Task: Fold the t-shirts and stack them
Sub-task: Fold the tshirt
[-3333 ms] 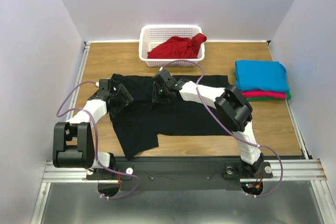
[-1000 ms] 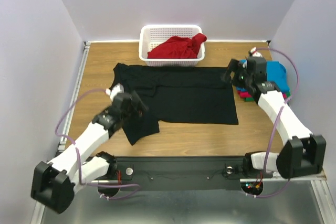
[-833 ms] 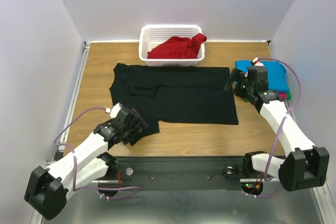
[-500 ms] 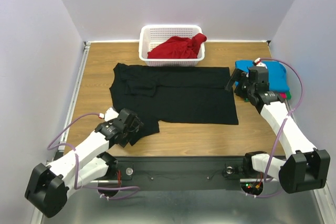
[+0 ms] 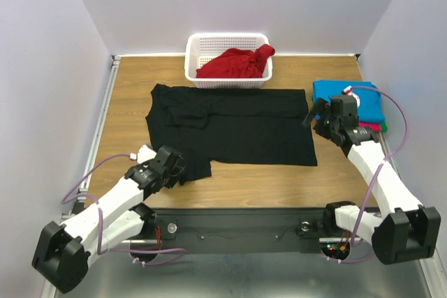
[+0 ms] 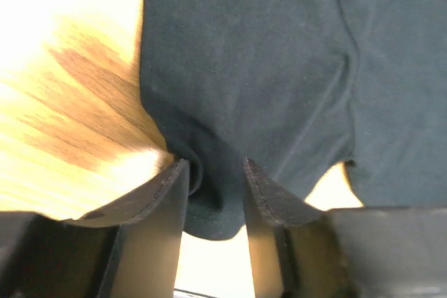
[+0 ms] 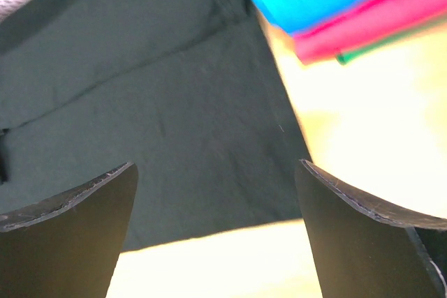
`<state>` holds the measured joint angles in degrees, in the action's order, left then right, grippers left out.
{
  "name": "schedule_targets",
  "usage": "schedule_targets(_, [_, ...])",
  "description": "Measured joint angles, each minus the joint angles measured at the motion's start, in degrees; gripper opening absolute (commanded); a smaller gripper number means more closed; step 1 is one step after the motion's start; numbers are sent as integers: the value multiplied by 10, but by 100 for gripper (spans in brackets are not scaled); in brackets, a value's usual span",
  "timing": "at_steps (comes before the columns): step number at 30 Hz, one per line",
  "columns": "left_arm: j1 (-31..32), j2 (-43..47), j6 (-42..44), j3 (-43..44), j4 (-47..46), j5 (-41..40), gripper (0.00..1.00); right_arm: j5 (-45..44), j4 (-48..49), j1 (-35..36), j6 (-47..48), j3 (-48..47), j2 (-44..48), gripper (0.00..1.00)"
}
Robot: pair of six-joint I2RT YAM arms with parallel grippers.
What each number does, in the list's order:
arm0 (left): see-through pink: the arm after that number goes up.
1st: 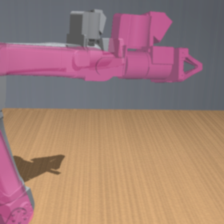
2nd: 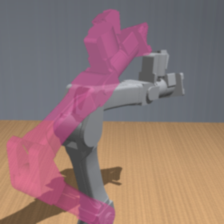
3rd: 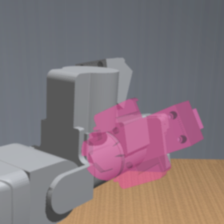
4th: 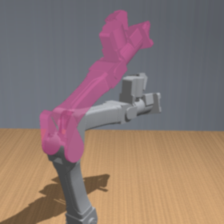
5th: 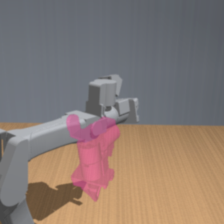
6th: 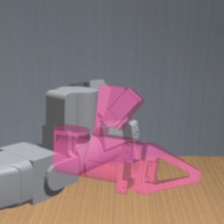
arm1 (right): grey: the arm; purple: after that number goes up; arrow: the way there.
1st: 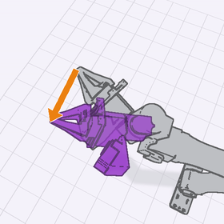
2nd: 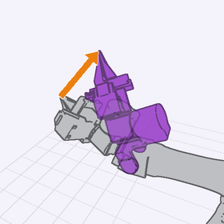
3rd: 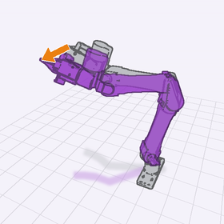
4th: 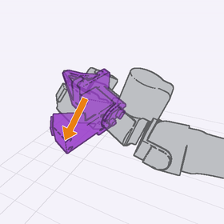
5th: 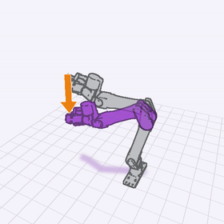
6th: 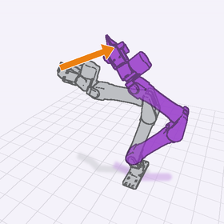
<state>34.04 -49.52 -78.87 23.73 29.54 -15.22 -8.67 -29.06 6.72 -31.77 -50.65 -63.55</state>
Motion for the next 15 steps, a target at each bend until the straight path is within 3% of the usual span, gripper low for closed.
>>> schedule_targets(3, [0,46,-6,-14,0,0,0,-9,-19,0,-21,35,42,100])
schedule_targets(15, [0,89,19,-36,-17,1,0,-6,-76,0,-63,140,73,100])
